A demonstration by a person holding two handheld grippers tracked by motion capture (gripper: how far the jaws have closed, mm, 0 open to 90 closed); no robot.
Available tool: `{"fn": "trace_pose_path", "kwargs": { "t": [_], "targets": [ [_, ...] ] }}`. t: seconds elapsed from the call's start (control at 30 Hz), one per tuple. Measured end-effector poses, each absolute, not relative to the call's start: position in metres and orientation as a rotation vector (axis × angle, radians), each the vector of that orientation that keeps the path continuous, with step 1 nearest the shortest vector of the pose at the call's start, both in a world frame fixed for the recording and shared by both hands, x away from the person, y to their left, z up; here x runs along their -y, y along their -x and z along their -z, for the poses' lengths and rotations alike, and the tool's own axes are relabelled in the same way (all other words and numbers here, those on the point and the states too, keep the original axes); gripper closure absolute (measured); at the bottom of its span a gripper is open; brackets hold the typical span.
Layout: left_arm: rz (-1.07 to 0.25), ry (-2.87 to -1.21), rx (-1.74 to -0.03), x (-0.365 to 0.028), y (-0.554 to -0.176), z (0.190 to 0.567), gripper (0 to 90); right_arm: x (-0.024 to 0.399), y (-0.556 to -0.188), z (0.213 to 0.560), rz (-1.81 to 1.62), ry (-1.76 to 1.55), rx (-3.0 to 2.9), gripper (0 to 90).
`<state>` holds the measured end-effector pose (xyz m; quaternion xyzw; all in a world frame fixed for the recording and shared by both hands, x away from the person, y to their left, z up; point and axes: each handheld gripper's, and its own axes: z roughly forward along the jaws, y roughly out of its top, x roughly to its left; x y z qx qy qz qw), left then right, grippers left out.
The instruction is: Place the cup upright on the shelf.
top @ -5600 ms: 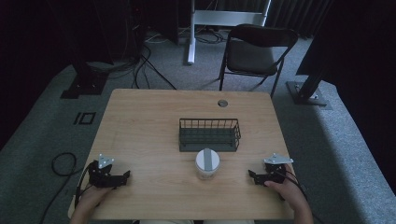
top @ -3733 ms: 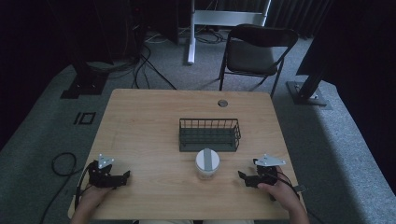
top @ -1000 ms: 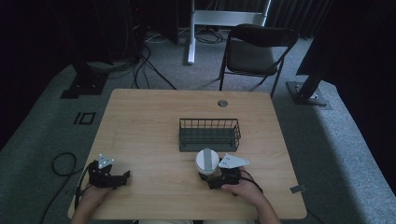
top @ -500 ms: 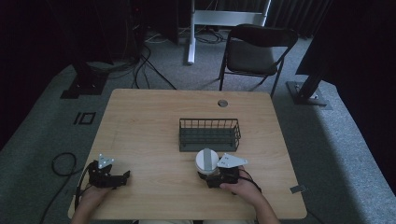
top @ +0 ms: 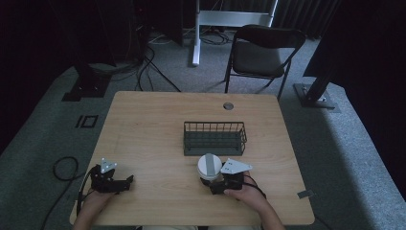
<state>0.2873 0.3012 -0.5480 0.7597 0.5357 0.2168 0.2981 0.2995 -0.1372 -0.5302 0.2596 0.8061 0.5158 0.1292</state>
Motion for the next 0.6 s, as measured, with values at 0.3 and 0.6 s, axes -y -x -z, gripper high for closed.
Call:
{"fn": "trace_pose_path", "kwargs": {
  "t": [0.3, 0.6],
  "targets": [
    [-0.577, -2.017, -1.427, -0.301, -0.287, 0.548, 0.5, 0.14, -0.299, 0.522, -1.538, -0.758, -2.319, 18.1],
    [-0.577, -2.016, -1.427, -0.301, -0.287, 0.548, 0.5, 0.144, -0.301, 0.505, -1.524, -0.765, -2.307, 18.1]
  ]
}}
